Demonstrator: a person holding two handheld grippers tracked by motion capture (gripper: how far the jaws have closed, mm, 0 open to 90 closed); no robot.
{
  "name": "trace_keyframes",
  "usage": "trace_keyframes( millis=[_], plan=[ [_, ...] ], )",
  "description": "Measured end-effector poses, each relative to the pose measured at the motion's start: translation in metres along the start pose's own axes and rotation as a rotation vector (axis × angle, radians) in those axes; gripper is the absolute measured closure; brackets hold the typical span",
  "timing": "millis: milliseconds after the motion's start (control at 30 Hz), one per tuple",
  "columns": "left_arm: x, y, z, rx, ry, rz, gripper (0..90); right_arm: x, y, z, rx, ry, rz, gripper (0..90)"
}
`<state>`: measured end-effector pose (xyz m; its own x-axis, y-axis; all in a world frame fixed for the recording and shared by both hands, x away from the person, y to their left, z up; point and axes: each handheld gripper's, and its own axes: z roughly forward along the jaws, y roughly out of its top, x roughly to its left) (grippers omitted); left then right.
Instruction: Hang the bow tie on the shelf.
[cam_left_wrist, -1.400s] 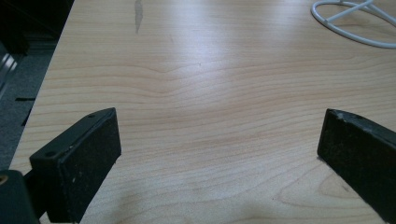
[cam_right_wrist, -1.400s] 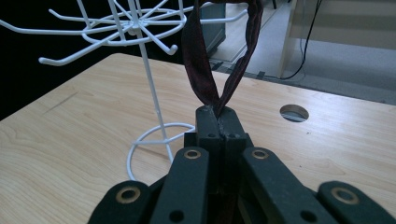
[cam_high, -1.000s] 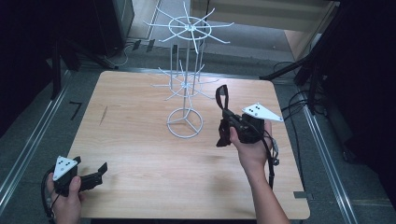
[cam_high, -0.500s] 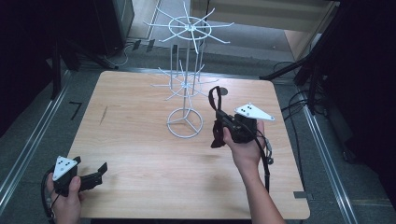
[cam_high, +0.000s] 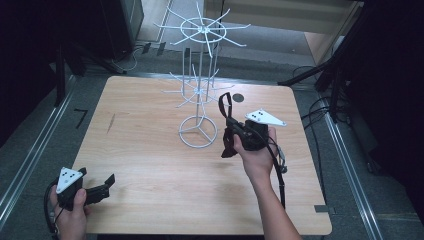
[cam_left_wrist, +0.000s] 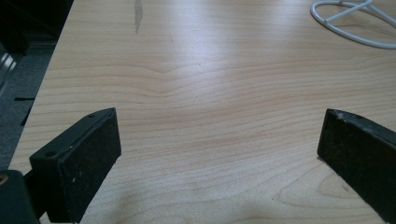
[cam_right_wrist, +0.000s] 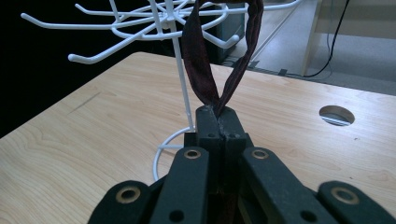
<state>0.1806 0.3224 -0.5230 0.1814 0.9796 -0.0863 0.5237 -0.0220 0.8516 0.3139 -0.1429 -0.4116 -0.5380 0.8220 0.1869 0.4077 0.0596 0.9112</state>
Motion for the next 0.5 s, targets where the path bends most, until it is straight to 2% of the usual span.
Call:
trace_keyframes(
  millis=[500],
  plan=[
    [0.0,0.0,0.0,-0.001,0.0,-0.002,0.1,0.007,-0.001,0.016,0.01,0.015,0.01,90.0]
  ],
)
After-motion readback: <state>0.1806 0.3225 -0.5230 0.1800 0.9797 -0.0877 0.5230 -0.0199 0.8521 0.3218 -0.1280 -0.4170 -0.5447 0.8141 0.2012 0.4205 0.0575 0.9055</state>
